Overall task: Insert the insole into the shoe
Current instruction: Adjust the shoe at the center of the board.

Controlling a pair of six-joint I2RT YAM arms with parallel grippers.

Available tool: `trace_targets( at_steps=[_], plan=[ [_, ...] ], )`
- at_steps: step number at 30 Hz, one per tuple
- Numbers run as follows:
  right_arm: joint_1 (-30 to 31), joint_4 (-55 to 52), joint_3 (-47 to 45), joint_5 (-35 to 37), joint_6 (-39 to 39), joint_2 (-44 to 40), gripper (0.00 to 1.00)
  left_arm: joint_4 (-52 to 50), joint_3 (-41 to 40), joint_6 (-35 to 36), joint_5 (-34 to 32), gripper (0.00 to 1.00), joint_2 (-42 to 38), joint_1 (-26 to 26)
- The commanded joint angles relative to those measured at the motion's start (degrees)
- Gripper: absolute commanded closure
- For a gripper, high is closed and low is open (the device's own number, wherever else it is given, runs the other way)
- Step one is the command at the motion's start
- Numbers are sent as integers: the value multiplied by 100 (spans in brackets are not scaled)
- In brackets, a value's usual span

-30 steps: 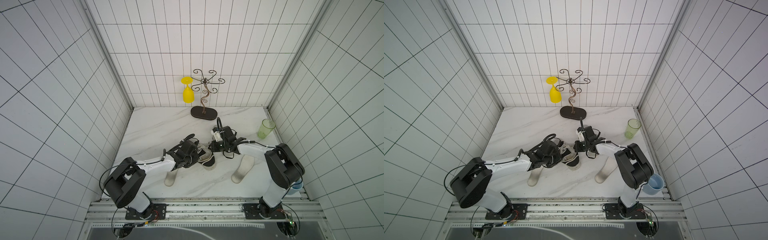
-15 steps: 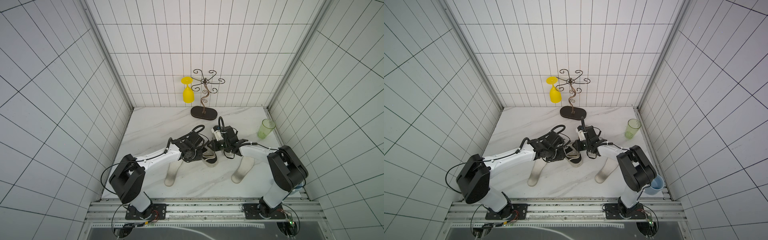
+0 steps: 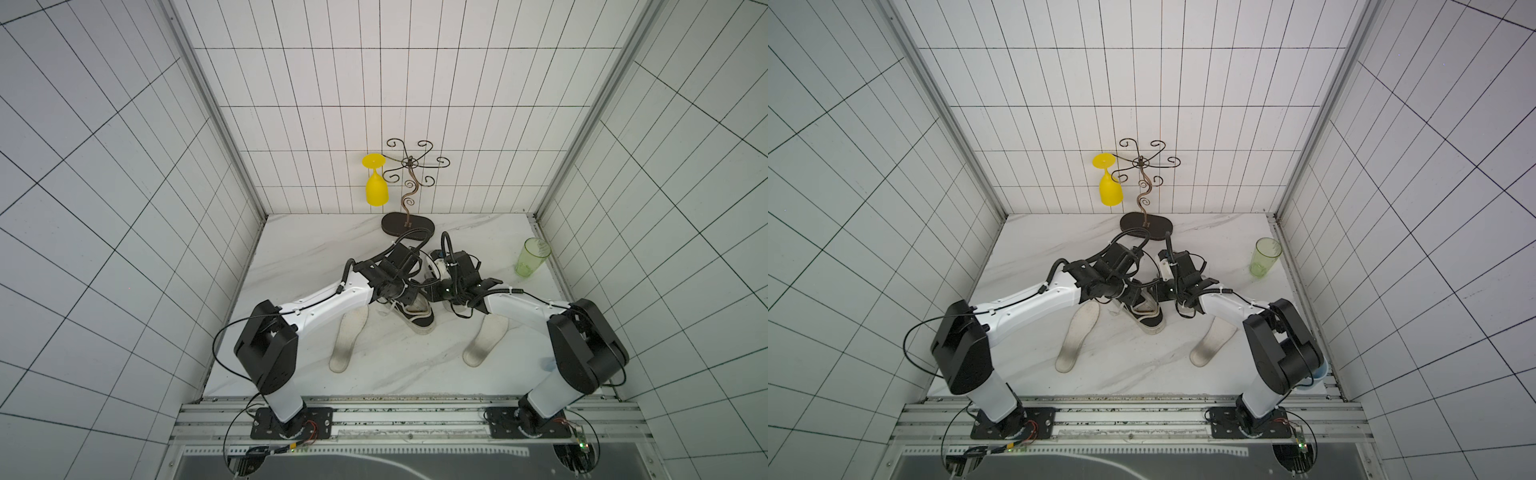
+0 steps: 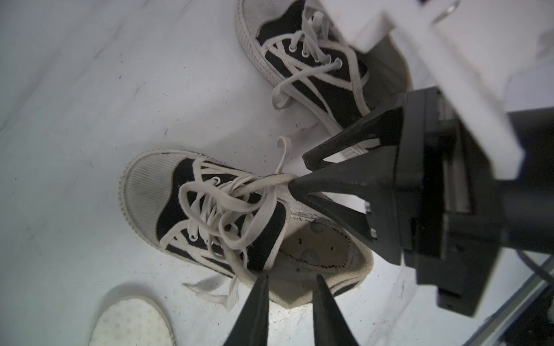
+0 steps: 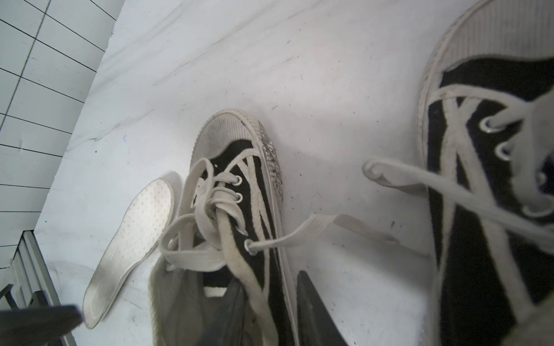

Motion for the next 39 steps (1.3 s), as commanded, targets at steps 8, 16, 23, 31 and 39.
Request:
trace_targets(
  at_steps=[8, 16, 23, 31, 39],
  plan=[
    [-72, 51, -449, -68, 261, -39, 75, -69, 198, 1121, -673, 60, 644, -316],
    [-202, 396, -643, -318, 545, 15, 77, -22, 360, 1074, -1326, 57, 1137, -407],
    [-286, 428, -628, -437, 640, 81, 78, 42, 431, 1196, -1734, 49, 1494, -407],
    [-322, 428, -557, -503, 660, 137, 79, 183, 353, 1019, -1520, 50, 1826, -407],
    [-322, 336, -535, -474, 621, 184, 81, 27, 526, 840, -1752, 100, 1678, -399]
  ],
)
